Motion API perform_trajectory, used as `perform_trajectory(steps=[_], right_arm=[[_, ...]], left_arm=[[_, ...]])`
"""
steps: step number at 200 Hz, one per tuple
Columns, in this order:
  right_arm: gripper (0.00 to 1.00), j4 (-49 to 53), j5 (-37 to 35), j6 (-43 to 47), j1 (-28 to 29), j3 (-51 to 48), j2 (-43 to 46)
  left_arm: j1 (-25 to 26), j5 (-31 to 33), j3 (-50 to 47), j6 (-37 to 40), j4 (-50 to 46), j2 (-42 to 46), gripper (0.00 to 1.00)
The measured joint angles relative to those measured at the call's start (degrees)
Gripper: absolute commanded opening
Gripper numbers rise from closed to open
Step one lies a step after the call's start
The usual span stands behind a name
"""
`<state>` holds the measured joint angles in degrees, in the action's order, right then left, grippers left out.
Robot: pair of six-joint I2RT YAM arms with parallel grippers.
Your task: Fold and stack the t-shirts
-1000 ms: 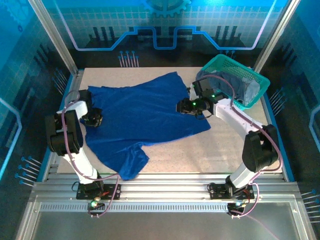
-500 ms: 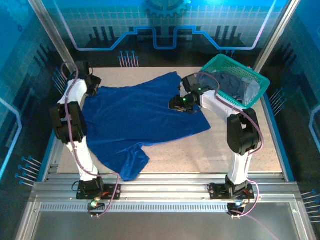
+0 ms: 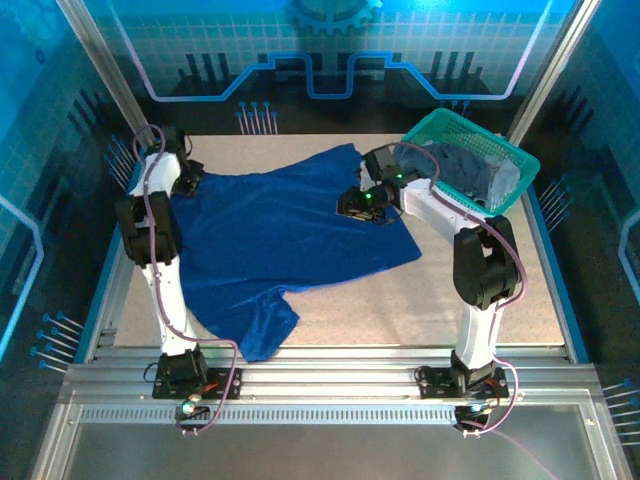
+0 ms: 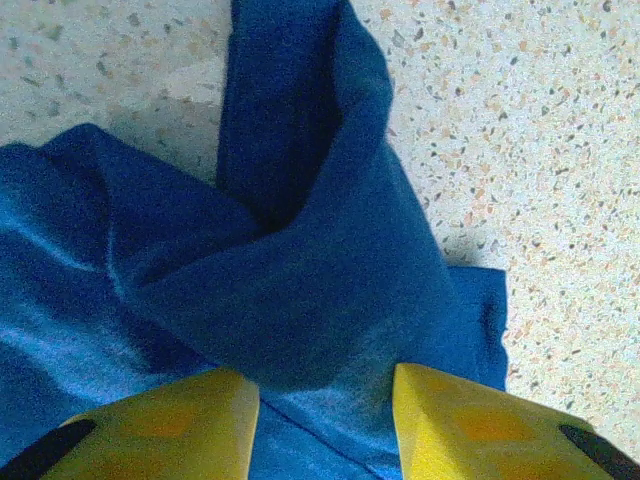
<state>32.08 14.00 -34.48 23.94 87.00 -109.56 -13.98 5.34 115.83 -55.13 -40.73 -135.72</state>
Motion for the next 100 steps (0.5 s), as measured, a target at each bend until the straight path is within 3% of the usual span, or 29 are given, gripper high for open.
perform_trajectory(steps=[50, 100], right_arm=[[0.44, 0.0, 0.0, 0.0, -0.2, 0.0, 0.0], [0.43, -0.5, 0.2, 0.0, -0.4, -0.9, 0.0]], left_arm=[[-0.7, -0.7, -0.3, 0.4, -2.8, -0.4, 0.0], [-0.9, -2.4, -12.3, -0.3, 1.6, 5.3, 0.0]])
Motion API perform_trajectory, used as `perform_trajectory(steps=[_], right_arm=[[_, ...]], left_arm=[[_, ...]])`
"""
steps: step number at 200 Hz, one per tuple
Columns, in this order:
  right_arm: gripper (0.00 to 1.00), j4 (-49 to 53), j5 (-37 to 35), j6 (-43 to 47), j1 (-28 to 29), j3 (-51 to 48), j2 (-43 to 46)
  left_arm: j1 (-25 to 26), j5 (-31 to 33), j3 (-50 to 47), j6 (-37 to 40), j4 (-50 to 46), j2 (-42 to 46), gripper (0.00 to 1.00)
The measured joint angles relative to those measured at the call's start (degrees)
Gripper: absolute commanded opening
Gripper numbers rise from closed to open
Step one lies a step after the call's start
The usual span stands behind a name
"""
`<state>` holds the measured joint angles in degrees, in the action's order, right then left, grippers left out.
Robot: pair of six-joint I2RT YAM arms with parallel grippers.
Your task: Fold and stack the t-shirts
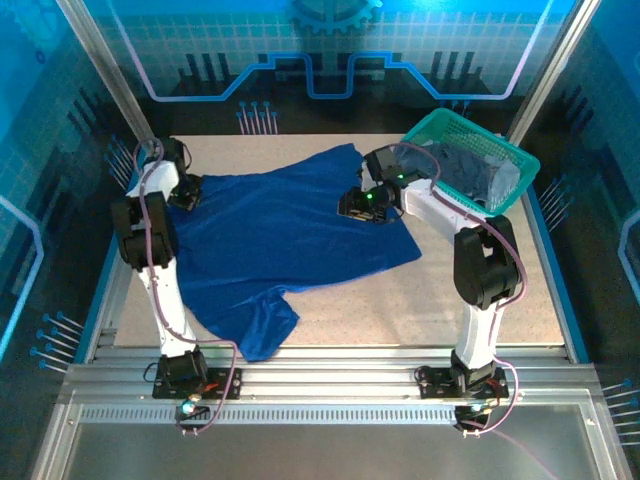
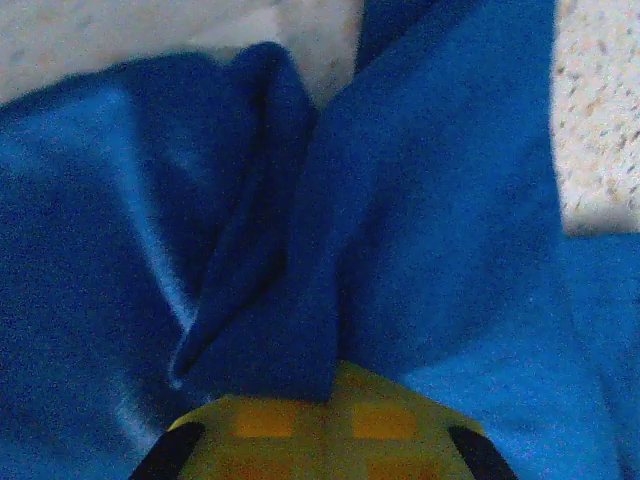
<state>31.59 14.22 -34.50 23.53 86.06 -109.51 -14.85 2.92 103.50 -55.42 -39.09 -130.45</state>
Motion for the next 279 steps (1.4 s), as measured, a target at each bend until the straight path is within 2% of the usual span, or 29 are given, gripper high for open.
perform_trajectory(steps=[24, 46, 75, 93, 114, 144, 168, 219, 279], right_arm=[[0.43, 0.0, 0.0, -0.2, 0.0, -0.9, 0.0], [0.43, -0.2, 0.3, -0.2, 0.0, -1.0, 0.0], [0.43, -0.2, 0.4, -0.2, 0.0, -1.0, 0.0], [0.43, -0.2, 0.4, -0.2, 0.0, -1.1, 0.0], [0.43, -0.2, 0.4, -0.2, 0.0, -1.1, 0.0], [0.43, -0.4, 0.4, -0.2, 0.0, -1.5, 0.0], [0.43, -0.4, 0.4, -0.2, 0.0, -2.0, 0.0], [0.43, -0.4, 0.4, -0.2, 0.0, -3.5, 0.4], [0.43, -0.4, 0.4, -0.2, -0.3, -4.4, 1.5]], left_arm=[[0.0, -1.5, -7.2, -1.7, 1.3, 4.6, 0.0], [0.1, -3.6, -12.1, -4.3, 2.4, 7.3, 0.23], [0.5, -5.0, -12.6, -7.8, 2.3, 8.6, 0.37], [1.2, -4.2, -11.8, -8.6, 1.4, 10.4, 0.36], [1.9, -3.8, -5.6, -9.2, 0.2, 10.6, 0.32], [2.3, -3.6, 8.2, -9.6, -1.1, 6.8, 0.41], [2.5, -3.6, 14.8, -11.3, -2.1, 1.6, 0.41], [2.5, -3.6, 18.3, -16.7, -6.6, -9.1, 0.41], [2.3, -2.3, 18.6, -19.4, -7.6, -9.8, 0.41]])
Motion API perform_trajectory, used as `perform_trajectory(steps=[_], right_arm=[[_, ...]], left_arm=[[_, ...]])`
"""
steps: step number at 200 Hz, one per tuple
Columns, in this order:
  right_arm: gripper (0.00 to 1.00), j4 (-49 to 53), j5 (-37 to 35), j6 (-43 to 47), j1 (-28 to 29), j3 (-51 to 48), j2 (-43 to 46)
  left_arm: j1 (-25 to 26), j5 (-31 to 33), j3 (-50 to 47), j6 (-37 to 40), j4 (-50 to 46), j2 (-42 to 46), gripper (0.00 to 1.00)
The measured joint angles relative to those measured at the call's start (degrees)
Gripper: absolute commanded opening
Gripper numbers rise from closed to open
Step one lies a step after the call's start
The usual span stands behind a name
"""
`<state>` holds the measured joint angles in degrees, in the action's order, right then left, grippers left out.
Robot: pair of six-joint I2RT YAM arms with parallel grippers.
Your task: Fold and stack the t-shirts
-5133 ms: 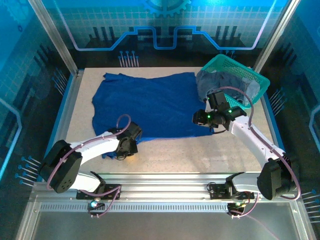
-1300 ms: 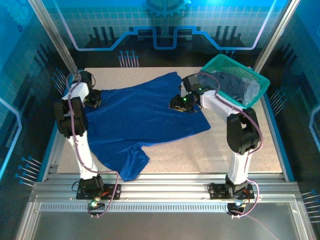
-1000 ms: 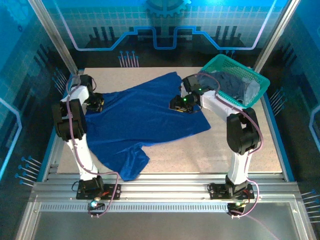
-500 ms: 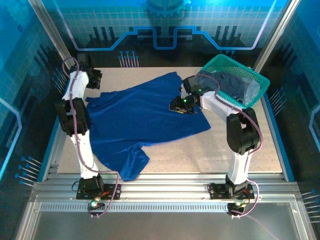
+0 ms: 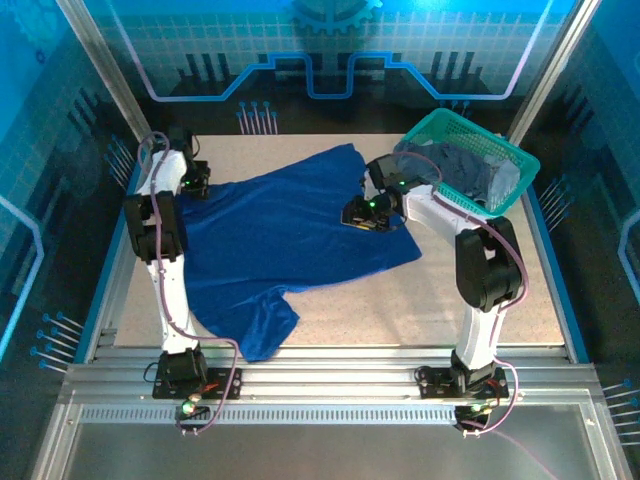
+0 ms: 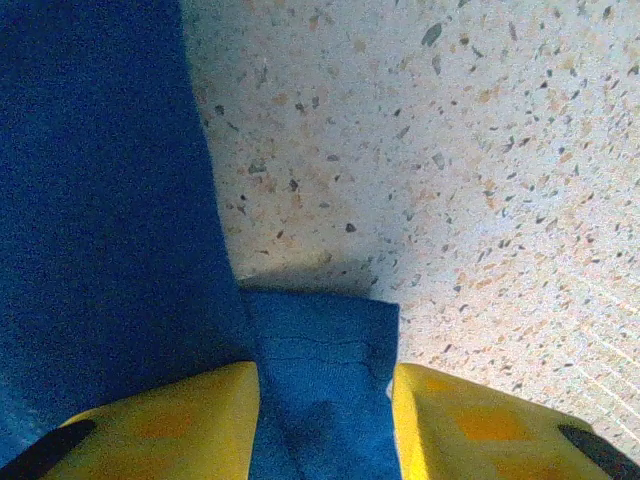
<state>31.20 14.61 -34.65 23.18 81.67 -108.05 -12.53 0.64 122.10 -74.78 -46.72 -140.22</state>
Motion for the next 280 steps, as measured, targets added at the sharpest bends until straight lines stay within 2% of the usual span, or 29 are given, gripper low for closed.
perform_trajectory(steps=[125, 247, 280], right_arm=[[0.42, 0.0, 0.0, 0.0, -0.5, -1.7, 0.7], [0.42, 0.0, 0.0, 0.0, -0.5, -1.8, 0.7], [0.42, 0.0, 0.0, 0.0, -0.7, -1.8, 0.7]], left_arm=[[-0.3, 0.3, 1.7, -2.4, 1.7, 0.0, 0.37], [-0.5, -4.2, 12.0, -4.9, -2.1, -8.0, 0.34], [-0.5, -5.5, 18.0, -4.8, -1.1, -11.8, 0.31]])
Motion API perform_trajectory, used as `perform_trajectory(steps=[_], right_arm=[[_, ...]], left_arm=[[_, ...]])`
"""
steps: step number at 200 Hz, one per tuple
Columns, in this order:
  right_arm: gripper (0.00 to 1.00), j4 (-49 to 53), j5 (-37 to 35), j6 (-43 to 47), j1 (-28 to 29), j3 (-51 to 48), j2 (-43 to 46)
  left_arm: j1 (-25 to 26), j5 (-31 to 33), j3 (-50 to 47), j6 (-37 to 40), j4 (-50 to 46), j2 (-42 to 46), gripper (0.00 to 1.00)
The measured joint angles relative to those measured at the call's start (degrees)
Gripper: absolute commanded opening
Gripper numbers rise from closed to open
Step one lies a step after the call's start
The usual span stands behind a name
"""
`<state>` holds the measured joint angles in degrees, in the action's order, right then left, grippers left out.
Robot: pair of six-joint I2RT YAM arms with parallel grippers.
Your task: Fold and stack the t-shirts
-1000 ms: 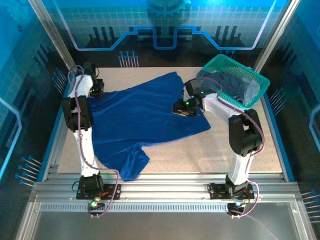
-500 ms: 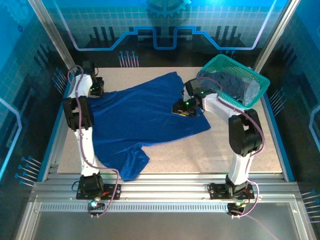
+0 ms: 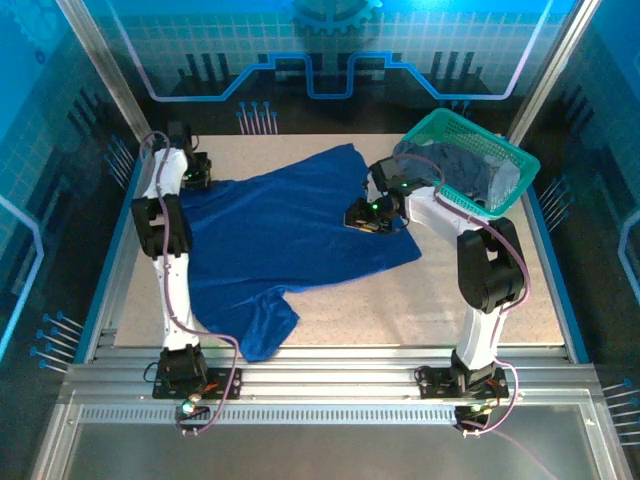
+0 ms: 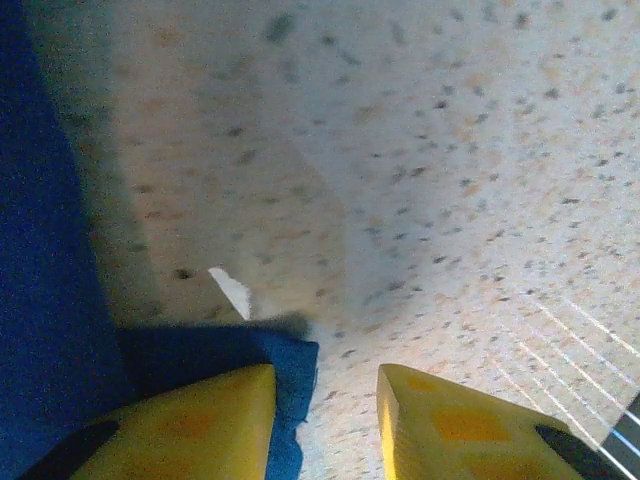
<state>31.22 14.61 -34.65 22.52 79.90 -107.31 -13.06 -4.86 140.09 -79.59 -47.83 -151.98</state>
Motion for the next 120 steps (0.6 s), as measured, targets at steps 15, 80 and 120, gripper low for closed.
perform_trajectory(steps=[15, 80, 120], right_arm=[[0.42, 0.0, -0.1, 0.0, -0.2, 0.0, 0.0], [0.42, 0.7, -0.2, 0.0, -1.4, -2.4, 0.7], [0.42, 0.9, -0.2, 0.1, -1.6, -2.4, 1.3]], left_arm=[[0.0, -1.3, 2.1, 0.0, 2.2, -1.9, 0.3], [1.0, -5.6, 6.0, 2.2, 15.6, -6.8, 0.28], [2.5, -8.3, 7.7, 5.0, 25.0, -10.0, 0.27]])
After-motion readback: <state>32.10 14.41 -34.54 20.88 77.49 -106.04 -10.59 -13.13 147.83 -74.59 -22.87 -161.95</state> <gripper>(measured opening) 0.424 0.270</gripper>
